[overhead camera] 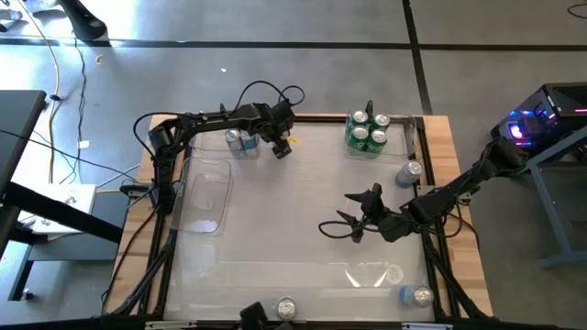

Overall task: Sort soda cans
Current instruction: Put the top center blue-white soda can into the middle bottom transparent bin

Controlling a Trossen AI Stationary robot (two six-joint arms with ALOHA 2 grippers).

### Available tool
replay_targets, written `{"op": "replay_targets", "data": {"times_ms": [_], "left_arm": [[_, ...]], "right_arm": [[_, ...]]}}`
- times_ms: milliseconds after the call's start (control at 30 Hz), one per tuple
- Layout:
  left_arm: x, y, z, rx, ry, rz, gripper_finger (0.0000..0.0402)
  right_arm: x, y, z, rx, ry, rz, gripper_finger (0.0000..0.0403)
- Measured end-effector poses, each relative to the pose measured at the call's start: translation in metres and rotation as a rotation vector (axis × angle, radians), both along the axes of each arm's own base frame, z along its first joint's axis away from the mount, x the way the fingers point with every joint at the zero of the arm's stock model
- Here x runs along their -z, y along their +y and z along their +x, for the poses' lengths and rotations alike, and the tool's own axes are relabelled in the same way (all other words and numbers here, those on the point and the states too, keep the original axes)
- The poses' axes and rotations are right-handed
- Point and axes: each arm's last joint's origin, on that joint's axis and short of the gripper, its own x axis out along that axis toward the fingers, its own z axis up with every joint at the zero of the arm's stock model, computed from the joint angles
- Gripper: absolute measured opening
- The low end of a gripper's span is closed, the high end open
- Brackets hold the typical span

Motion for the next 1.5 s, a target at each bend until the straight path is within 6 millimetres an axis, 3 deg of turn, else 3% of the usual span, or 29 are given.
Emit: {"op": "replay_targets", "data": {"times_ms": [233,367,500,667,900,1133,1267,1367,1500], "left_arm": [[-0.012,-0.004,0.006,0.037,-0.016,-0.005,0.0285],[-0.037,-0.013,0.013,0.079,-0.072,0.04,0.0284],[-0.068,-0.035,0.011,0.107,-0.12,0.109,0.0283],[-0.123,-0.08,-0.02,0.103,-0.152,0.216,0.0283],[-0.181,-0.162,-0.089,-0.038,-0.219,0.27,0.0283],[-0.185,-0.259,-0.14,-0.154,-0.291,0.207,0.0283],[-0.174,-0.304,-0.153,-0.214,-0.367,0.081,0.0283],[-0.16,-0.326,-0.163,-0.274,-0.375,0.039,0.0283],[-0.13,-0.336,-0.178,-0.365,-0.279,-0.019,0.0282]], "right_arm": [[0.0,0.0,0.0,-0.001,0.001,-0.002,0.0271],[0.0,0.0,0.0,-0.001,0.001,-0.002,0.0271],[0.0,0.0,0.0,0.0,0.002,-0.002,0.0271],[0.001,0.0,0.0,0.0,0.007,-0.005,0.0271],[0.001,0.0,0.0,0.001,0.007,-0.004,0.0271],[0.0,0.0,0.0,-0.002,0.017,-0.033,0.0271],[0.001,0.0,0.0,-0.01,0.027,-0.054,0.0271],[0.0,0.0,0.0,-0.011,0.027,-0.054,0.0271],[0.001,0.0,0.0,-0.011,0.028,-0.054,0.0271]]}}
